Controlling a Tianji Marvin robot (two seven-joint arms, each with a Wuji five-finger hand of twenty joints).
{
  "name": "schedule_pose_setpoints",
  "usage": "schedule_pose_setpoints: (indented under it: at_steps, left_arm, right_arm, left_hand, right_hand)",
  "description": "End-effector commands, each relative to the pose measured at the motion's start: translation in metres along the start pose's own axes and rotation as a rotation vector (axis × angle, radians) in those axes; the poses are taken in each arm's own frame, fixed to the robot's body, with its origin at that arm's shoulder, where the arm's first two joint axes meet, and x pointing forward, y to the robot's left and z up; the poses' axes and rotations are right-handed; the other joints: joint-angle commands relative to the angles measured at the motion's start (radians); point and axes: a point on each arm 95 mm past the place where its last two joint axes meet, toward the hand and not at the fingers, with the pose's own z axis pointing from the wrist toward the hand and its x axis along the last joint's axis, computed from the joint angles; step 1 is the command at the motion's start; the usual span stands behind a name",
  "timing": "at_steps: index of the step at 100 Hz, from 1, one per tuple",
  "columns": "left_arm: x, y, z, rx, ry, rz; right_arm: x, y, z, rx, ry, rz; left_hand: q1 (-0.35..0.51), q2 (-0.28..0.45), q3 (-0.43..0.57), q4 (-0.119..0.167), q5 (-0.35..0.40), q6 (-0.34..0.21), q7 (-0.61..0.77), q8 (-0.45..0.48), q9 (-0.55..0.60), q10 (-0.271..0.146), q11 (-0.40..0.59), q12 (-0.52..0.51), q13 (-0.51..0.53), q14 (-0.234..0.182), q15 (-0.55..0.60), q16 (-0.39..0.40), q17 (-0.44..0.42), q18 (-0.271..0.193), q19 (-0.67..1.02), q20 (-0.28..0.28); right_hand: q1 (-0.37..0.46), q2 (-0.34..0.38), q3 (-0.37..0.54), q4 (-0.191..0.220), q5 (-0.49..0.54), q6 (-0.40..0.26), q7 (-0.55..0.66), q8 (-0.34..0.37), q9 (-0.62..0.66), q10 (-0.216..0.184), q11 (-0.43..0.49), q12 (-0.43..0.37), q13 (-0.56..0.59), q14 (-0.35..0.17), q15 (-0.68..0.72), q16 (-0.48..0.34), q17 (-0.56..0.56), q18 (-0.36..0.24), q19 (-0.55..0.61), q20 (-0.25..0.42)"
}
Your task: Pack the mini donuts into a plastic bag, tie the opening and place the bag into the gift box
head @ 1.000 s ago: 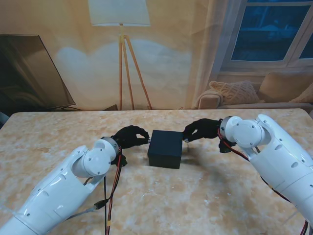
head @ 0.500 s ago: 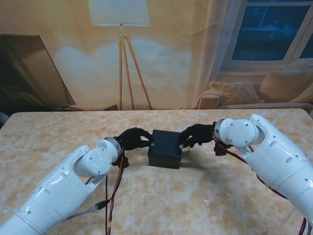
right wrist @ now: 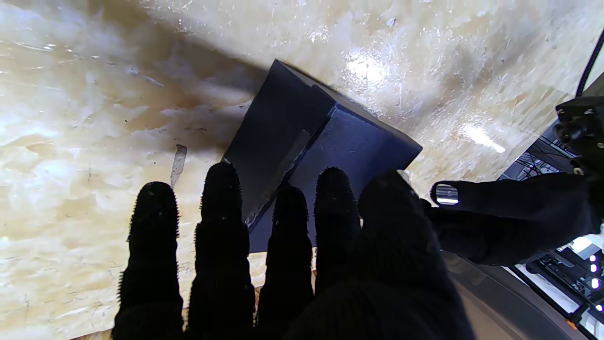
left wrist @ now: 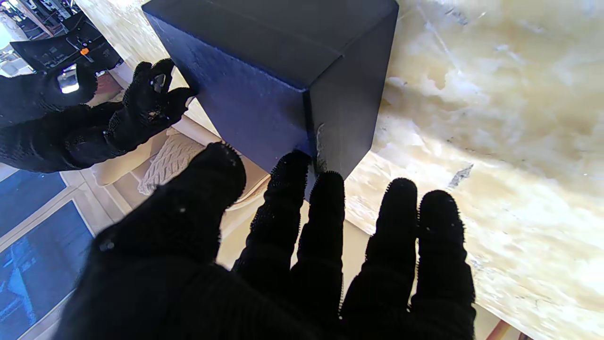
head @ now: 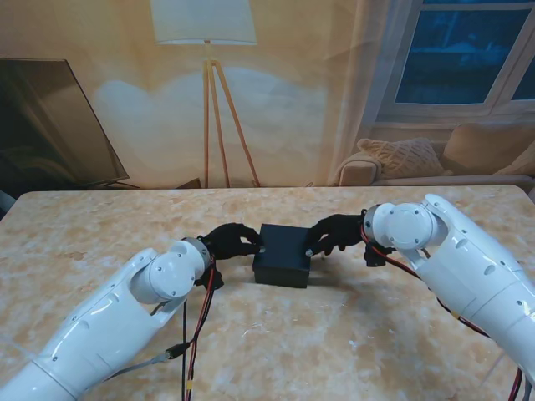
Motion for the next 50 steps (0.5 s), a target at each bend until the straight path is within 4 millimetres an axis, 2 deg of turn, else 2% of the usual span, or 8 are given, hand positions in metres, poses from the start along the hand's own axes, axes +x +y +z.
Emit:
schedule_pose_setpoints:
  at_steps: [1, 15, 34, 50]
  left_arm:
    - [0.0, 0.005, 0.0, -0.032, -0.005, -0.007]
    - [0.004, 0.002, -0.003, -0.022, 0.024, 0.003]
    - [0.017, -0.012, -0.013, 0.035, 0.093, 0.029]
    - [0.024, -0.018, -0.029, 0.053, 0.145, 0.064]
  right_arm:
    - [0.0, -0.009, 0.005, 0.037, -0.006, 0.009]
    - [0.0, -0.007, 0.001, 0.025, -0.001, 0.008]
    - [0.004, 0.001, -0.017, -0.033, 0.023, -0.025]
    - [0.005, -0.002, -0.036, -0.093, 0.034, -0.048]
  left_hand:
    - [-0.005, 0.031, -0.006, 0.012, 0.047, 0.003, 0.036, 0.002, 0.013, -0.004, 0.015, -0.005, 0.007, -0.014, -0.009, -0.011, -0.002, 0.005, -0.006, -0.009]
    - [-0.005, 0.03, -0.011, 0.013, 0.023, -0.011, 0.032, 0.003, -0.011, -0.016, 0.005, -0.007, -0.003, -0.02, -0.017, -0.015, -0.004, 0.0, -0.008, -0.011]
    - [-0.006, 0.032, -0.012, 0.014, -0.022, -0.021, 0.024, 0.003, -0.059, -0.022, -0.01, -0.013, -0.022, -0.023, -0.032, -0.023, -0.015, -0.009, -0.021, -0.017]
    - [0.004, 0.037, -0.008, 0.016, -0.021, -0.025, 0.032, 0.004, -0.054, -0.012, -0.009, -0.017, -0.02, -0.022, -0.035, -0.029, -0.015, -0.016, -0.027, -0.021]
  right_hand:
    - [0.032, -0.008, -0.018, -0.016, 0.001, -0.021, 0.013, -0.002, 0.001, 0.029, 0.006, 0.003, -0.009, 0.001, -0.01, 0.016, -0.009, 0.016, 0.011, 0.009]
    - [0.031, -0.008, -0.019, -0.016, -0.005, -0.029, 0.018, 0.003, -0.003, 0.032, 0.004, 0.002, -0.01, 0.003, -0.016, 0.012, -0.009, 0.016, 0.01, 0.01]
    - [0.031, -0.008, -0.018, -0.016, -0.009, -0.034, 0.027, 0.006, -0.001, 0.041, 0.006, 0.005, -0.012, 0.002, -0.02, 0.01, -0.01, 0.017, 0.009, 0.01]
    - [0.031, -0.005, -0.017, -0.014, -0.01, -0.036, 0.037, 0.008, 0.044, 0.084, 0.034, 0.024, -0.028, 0.005, -0.031, 0.004, -0.017, -0.003, -0.004, 0.005]
